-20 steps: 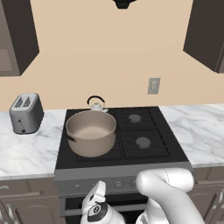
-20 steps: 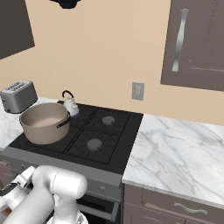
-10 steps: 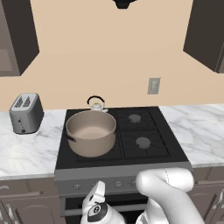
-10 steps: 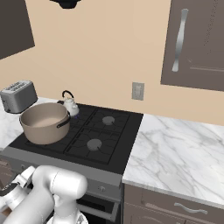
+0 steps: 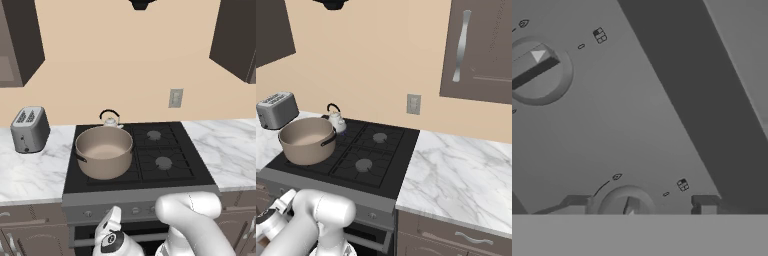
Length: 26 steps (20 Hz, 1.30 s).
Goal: Pick the kettle from the cabinet and place it on a stove burner. Then pick the pot from the counter and place it on another stove burner. Finally, turn both burners on.
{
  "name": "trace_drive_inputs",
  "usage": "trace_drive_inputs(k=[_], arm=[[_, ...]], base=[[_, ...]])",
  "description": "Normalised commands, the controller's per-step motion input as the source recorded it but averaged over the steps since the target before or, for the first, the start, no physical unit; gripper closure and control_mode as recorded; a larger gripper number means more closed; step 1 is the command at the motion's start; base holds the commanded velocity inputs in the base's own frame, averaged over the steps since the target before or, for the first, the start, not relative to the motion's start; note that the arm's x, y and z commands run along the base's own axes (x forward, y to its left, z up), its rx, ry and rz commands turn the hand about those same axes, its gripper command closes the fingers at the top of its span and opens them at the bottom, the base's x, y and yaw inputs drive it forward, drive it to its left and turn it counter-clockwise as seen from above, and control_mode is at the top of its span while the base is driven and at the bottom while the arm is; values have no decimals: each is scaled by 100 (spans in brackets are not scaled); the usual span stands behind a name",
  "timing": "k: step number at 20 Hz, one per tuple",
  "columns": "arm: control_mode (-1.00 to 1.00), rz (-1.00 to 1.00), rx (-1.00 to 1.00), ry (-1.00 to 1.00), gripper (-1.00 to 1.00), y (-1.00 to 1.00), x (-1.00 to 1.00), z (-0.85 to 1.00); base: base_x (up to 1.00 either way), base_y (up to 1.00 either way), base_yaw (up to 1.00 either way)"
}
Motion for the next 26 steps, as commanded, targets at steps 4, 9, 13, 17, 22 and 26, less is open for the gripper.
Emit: trace_drive_inputs(k=[4,9,13,17,22,26], arm=[[-100,0,0,-1,-100,12,-35,-1],[-100,0,0,0,-100,22,-35,-11],[-100,0,0,-2,-100,30,-37,-8],[-100,1,0,-1,-100,35,-38,-1],[-100,3,3,0,-100,23,-20,-2],[-100,6,14,0,-100,0,-4,-1]], base=[[0,0,0],[0,0,0],[0,0,0],[0,0,0],[0,0,0],[0,0,0]])
